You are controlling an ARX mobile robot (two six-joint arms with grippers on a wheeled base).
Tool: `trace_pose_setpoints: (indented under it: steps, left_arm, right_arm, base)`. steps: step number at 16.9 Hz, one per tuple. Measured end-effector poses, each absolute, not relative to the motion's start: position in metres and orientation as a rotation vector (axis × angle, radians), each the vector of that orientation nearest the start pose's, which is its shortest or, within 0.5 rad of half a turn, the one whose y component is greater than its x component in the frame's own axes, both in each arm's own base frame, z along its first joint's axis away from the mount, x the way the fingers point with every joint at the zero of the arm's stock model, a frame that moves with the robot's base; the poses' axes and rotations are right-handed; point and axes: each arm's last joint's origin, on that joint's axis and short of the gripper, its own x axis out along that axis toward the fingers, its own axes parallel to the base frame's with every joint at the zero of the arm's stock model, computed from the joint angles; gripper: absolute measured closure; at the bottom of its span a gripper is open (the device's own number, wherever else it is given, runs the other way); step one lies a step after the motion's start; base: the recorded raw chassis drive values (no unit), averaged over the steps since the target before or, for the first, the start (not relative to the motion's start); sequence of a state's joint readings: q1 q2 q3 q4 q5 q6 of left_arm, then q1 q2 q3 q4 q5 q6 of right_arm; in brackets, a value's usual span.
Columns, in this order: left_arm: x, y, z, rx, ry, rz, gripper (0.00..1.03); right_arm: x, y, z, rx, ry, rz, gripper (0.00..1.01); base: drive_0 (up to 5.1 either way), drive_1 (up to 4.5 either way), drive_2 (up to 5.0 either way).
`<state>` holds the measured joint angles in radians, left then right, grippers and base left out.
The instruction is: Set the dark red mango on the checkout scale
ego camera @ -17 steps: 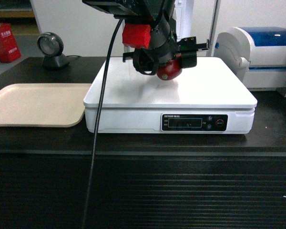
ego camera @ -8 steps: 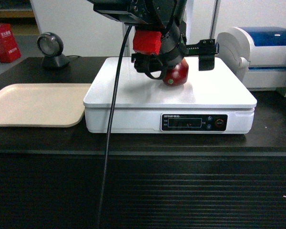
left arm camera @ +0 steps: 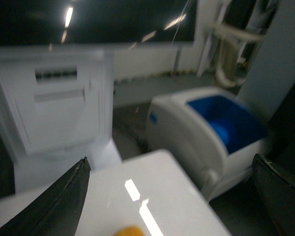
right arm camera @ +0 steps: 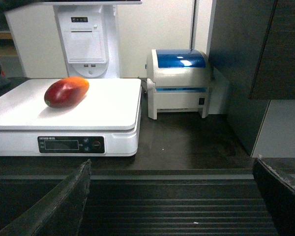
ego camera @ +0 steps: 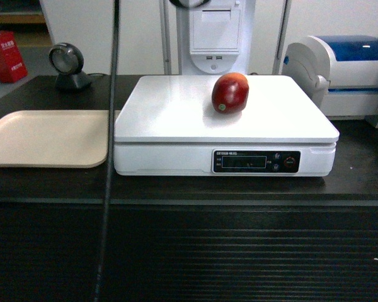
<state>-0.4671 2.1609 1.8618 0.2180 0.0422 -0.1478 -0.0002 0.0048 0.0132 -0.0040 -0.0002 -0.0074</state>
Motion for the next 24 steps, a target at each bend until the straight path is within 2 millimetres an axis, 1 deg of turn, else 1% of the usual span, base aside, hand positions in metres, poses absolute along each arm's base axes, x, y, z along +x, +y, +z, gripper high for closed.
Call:
trace_pose_setpoints:
  steps: [1, 3, 4, 5, 6, 7, 8, 9, 10, 11, 12, 15, 16, 17, 18, 20, 21, 22, 23, 24]
  left_arm:
    - [0.457, -0.231, 0.305, -0.129, 0.096, -0.512, 0.05]
    - [0.446, -0.218, 0.325, -0.128, 0.003, -0.553, 0.05]
    - [0.416, -0.166, 0.357, -0.115, -0.163, -0.509, 0.05]
    - [0.365, -0.077, 0.357, -0.134, -0.227, -0.352, 0.05]
    - [0.345, -0.056, 0.360, -0.137, -0.246, -0.301, 0.05]
    - [0.324, -0.038, 0.364, -0.143, -0.272, -0.248, 0.05]
    - [0.314, -0.030, 0.364, -0.143, -0.281, -0.228, 0.05]
    - [0.309, -0.025, 0.364, -0.142, -0.280, -0.206, 0.05]
    - [0.307, -0.022, 0.363, -0.134, -0.239, -0.171, 0.07]
    - [0.302, -0.018, 0.360, -0.120, -0.164, -0.109, 0.12]
    - [0.297, -0.013, 0.356, -0.105, -0.135, -0.073, 0.16]
    - [0.278, -0.004, 0.336, -0.063, -0.031, -0.024, 0.26]
    - [0.267, -0.001, 0.324, -0.050, 0.000, -0.008, 0.32]
    - [0.239, 0.002, 0.300, -0.033, -0.007, 0.017, 0.48]
    - [0.221, 0.001, 0.289, -0.019, -0.049, 0.005, 0.64]
    - [0.207, 0.000, 0.261, -0.018, -0.017, -0.003, 0.84]
    - [0.182, 0.000, 0.228, -0.015, -0.001, 0.002, 1.01]
    - [0.160, 0.000, 0.202, -0.015, 0.009, 0.000, 1.01]
    - [0.149, 0.000, 0.195, -0.015, -0.001, 0.000, 1.01]
    - [0.145, 0.000, 0.191, -0.015, 0.004, 0.000, 1.01]
  right_arm:
    - [0.097, 0.000, 0.167, -0.007, -0.005, 0.000, 0.03]
    - [0.097, 0.000, 0.167, -0.007, -0.005, 0.000, 0.03]
    - [0.097, 0.000, 0.167, -0.007, -0.005, 0.000, 0.03]
    - [0.097, 0.000, 0.167, -0.007, -0.005, 0.000, 0.03]
    - [0.097, 0.000, 0.167, -0.007, -0.005, 0.000, 0.03]
    - [0.097, 0.000, 0.167, -0.007, -0.005, 0.000, 0.03]
    - [0.097, 0.000, 0.167, -0.007, -0.005, 0.000, 0.03]
    - [0.097, 0.000, 0.167, -0.008, -0.005, 0.000, 0.03]
    - [0.097, 0.000, 0.167, -0.007, -0.005, 0.000, 0.03]
    - [0.097, 0.000, 0.167, -0.007, -0.005, 0.000, 0.03]
    - [0.097, 0.000, 0.167, -0.008, -0.006, 0.000, 0.03]
    - [0.097, 0.000, 0.167, -0.007, -0.004, 0.000, 0.03]
    - [0.097, 0.000, 0.167, -0.007, -0.005, 0.000, 0.03]
    - [0.097, 0.000, 0.167, -0.008, -0.005, 0.000, 0.03]
    - [0.097, 0.000, 0.167, -0.008, -0.005, 0.000, 0.03]
    - [0.097, 0.000, 0.167, -0.008, -0.005, 0.000, 0.03]
    - [0.097, 0.000, 0.167, -0.007, -0.005, 0.000, 0.03]
    - [0.097, 0.000, 0.167, -0.008, -0.005, 0.000, 0.03]
    - [0.097, 0.000, 0.167, -0.007, -0.005, 0.000, 0.03]
    - [0.097, 0.000, 0.167, -0.007, -0.005, 0.000, 0.03]
  base:
    - [0.0, 0.00, 0.0]
    - [0.0, 0.00, 0.0]
    - [0.0, 0.00, 0.0]
    - [0.0, 0.00, 0.0]
    - [0.0, 0.00, 0.0]
    - [0.0, 0.00, 0.0]
    - [0.0, 0.00, 0.0]
    - [0.0, 0.00, 0.0]
    - [0.0, 0.00, 0.0]
    - [0.0, 0.00, 0.0]
    - [0.0, 0.00, 0.0]
    - [0.0, 0.00, 0.0]
    - [0.0, 0.00, 0.0]
    - [0.0, 0.00, 0.0]
    - [0.0, 0.00, 0.0]
    - [0.0, 0.00, 0.0]
    - [0.0, 0.00, 0.0]
    - [0.0, 0.00, 0.0]
    - [0.0, 0.00, 0.0]
    - [0.0, 0.00, 0.0]
